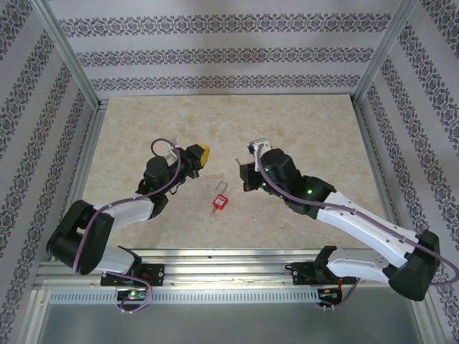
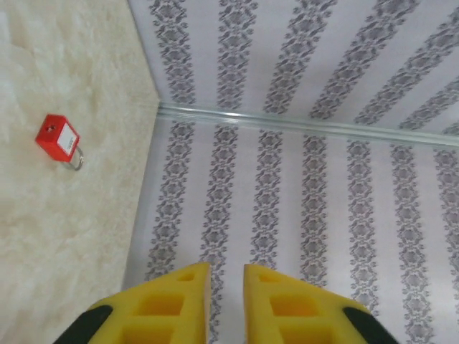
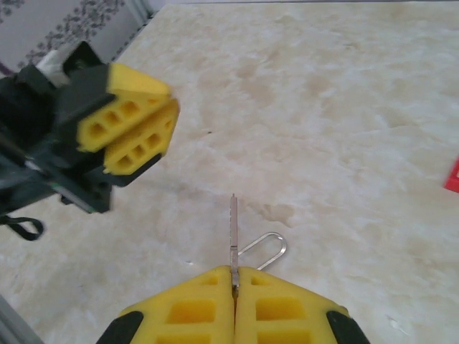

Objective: Unlock with the key

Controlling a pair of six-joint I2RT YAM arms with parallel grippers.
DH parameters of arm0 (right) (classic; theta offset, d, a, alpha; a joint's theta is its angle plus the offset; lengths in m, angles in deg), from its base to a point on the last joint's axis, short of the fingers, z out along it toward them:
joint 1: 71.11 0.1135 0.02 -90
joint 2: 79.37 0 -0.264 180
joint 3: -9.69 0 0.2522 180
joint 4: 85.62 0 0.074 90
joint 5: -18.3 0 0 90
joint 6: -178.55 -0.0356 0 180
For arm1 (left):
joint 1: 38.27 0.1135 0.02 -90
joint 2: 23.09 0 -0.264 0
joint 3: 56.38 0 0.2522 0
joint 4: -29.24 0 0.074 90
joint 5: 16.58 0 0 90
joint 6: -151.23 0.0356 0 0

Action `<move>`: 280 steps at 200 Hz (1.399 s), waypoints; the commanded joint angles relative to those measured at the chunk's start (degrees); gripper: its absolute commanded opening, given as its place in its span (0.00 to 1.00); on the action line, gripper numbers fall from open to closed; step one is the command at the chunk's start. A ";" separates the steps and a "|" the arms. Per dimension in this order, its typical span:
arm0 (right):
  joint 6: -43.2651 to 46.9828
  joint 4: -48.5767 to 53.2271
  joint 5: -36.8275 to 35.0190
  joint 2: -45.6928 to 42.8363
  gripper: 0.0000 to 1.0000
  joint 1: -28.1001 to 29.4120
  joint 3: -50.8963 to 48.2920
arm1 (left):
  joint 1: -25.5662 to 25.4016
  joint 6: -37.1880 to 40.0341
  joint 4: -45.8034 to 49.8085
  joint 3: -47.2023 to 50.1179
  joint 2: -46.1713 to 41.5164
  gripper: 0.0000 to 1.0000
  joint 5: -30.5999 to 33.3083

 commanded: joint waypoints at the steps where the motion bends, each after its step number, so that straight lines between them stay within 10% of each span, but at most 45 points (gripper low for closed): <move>1: -2.31 5.71 -0.40 -3.55 0.00 -3.56 -2.39 | -1.33 21.25 29.44 -11.42 -3.72 0.49 -2.96; 49: -5.02 13.70 1.52 -3.92 0.00 -15.10 -3.03 | -2.23 48.45 61.01 -37.17 10.18 0.72 -7.04; 89: -2.04 8.75 6.59 13.58 0.00 -26.01 2.80 | -2.27 57.19 58.67 -37.87 11.02 0.75 -4.44; 168: -0.12 12.84 -1.17 49.53 0.00 -31.67 30.35 | -2.17 60.45 64.26 -26.04 -9.12 0.86 -0.20; 280: 4.93 16.64 -3.43 62.56 0.00 -30.91 40.45 | -0.33 60.46 73.49 -24.46 -18.81 0.97 3.45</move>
